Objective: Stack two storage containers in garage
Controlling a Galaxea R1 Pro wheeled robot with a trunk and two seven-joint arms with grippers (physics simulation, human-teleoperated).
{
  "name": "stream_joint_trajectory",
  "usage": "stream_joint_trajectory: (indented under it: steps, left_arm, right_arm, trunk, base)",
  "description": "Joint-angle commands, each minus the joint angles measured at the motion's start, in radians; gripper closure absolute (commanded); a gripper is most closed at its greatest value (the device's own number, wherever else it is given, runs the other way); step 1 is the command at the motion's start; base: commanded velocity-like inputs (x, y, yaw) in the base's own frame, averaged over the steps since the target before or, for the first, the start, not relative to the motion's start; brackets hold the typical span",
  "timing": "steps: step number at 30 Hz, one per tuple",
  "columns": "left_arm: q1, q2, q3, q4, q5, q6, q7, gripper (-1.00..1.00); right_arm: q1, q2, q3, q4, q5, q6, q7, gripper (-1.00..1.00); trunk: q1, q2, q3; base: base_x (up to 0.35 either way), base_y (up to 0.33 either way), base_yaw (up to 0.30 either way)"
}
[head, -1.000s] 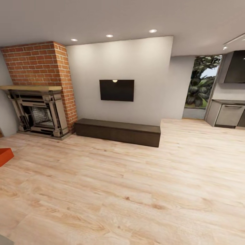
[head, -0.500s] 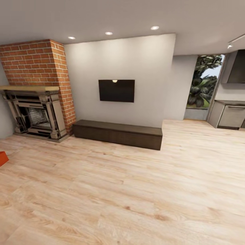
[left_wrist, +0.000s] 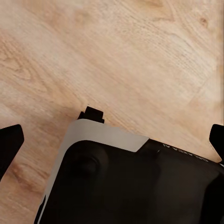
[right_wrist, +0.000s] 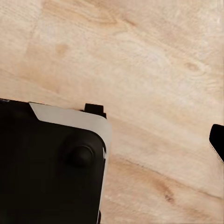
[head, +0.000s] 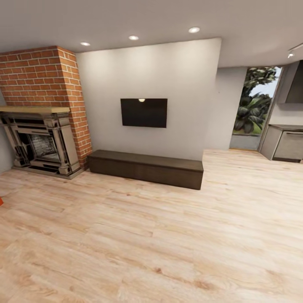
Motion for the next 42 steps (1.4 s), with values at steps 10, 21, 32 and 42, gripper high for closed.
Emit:
stream_joint_trajectory:
  steps: [10,21,32,42]
  left_arm:
    - [-0.001,0.0,-0.002,0.0,0.005,-0.001,0.0,-1.0]
    - [-0.001,0.0,-0.003,0.0,0.005,-0.001,0.0,-1.0]
    - [-0.001,0.0,-0.002,0.0,0.005,-0.001,0.0,-1.0]
    - [-0.001,0.0,-0.003,0.0,0.005,-0.001,0.0,-1.0]
  right_arm:
    - [-0.001,0.004,0.009,0.003,-0.01,-0.007,-0.004,-1.0]
    - [-0.001,0.005,0.009,0.003,-0.009,-0.004,-0.003,-1.0]
    - [-0.001,0.006,0.01,0.003,-0.009,-0.004,-0.003,-1.0]
    - [-0.001,0.002,0.003,0.003,-0.02,-0.002,0.007,-1.0]
  trunk:
    - [0.001,-0.001,-0.001]
    - [0.001,-0.001,-0.001]
    - [0.001,-0.001,-0.001]
    - [0.001,-0.001,-0.001]
  base:
    - [0.316,0.0,0.0]
    - [0.316,0.0,0.177]
    - [0.316,0.0,0.267]
    - [0.316,0.0,0.279]
